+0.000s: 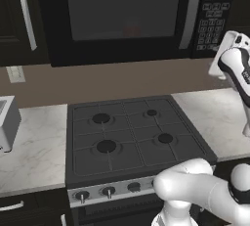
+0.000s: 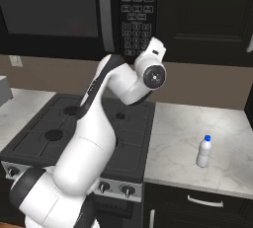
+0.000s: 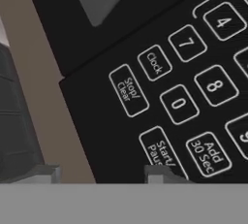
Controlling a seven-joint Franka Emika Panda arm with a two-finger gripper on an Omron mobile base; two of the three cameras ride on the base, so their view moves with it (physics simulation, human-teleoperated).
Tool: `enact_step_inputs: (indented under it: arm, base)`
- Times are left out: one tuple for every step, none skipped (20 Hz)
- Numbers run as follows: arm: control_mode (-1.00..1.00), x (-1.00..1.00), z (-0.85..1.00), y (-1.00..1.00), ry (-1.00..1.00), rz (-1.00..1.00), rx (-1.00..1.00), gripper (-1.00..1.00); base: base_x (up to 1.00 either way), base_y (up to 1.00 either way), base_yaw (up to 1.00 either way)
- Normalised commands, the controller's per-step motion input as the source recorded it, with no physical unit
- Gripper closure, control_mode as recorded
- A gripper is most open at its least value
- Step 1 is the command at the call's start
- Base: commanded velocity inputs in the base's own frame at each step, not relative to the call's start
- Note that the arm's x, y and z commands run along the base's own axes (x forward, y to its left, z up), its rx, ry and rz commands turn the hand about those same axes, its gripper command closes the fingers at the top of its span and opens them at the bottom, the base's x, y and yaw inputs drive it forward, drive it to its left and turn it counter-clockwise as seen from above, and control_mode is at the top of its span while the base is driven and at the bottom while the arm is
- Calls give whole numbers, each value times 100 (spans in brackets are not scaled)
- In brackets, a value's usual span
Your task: Place the microwavable item in the microwave. Then, close the microwave door and press the start button.
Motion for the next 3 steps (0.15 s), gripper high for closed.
enact_step_inputs:
  arm:
    - [-100,36,-13,0,0,0,2,-100]
    - [-100,36,-13,0,0,0,3,-100]
    - [-100,37,-13,0,0,0,2,-100]
  base:
    - [0,0,0]
    - [0,0,0]
    - [0,0,0]
